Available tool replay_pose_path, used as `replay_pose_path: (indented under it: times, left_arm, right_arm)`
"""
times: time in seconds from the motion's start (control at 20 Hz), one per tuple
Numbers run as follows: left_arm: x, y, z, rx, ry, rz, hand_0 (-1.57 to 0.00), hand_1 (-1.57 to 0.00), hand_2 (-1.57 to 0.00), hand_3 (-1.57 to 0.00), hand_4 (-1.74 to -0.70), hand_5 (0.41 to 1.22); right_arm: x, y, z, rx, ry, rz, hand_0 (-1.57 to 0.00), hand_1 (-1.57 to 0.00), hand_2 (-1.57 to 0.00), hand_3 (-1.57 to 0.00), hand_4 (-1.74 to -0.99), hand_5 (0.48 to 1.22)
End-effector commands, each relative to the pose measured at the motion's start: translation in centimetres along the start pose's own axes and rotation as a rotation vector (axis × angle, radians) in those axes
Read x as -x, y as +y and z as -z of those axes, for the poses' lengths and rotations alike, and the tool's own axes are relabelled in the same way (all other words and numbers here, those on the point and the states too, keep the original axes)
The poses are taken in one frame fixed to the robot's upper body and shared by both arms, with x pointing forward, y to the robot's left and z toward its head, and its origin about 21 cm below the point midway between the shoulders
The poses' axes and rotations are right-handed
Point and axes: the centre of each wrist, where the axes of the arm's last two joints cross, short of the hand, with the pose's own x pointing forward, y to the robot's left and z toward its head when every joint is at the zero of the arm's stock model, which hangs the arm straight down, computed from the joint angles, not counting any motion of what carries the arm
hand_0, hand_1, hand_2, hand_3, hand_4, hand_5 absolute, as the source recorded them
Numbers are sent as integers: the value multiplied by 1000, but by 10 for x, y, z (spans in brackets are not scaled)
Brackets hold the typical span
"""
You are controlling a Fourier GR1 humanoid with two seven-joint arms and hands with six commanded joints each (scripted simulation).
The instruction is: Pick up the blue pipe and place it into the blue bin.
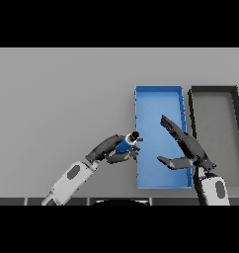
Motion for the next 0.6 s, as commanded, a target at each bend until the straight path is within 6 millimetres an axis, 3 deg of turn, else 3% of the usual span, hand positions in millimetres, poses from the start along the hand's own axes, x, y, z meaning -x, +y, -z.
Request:
replay_pose_path:
  times: [0.0, 0.25, 0.55]
  left_arm:
    - [2, 1, -4, 5, -3, 5, -1571, -1571, -1571, -1489, -1741, 1221]
    - [-3, 6, -5, 8, 2, 11, -1571, -1571, -1571, -1484, -1741, 1221]
    - [1, 2, -3, 24, -22, 0, -1571, -1571, -1571, -1516, -1741, 1221]
  right_arm:
    - [-11, 2, 8, -54, 4, -12, 1, 1, 1, 1, -1319, 501]
    - [-34, 19, 42, -269, 15, -79, 1, 1, 1, 1, -1311, 517]
    - [-36, 43, 81, -418, 23, -115, 1, 1, 1, 1, -1232, 531]
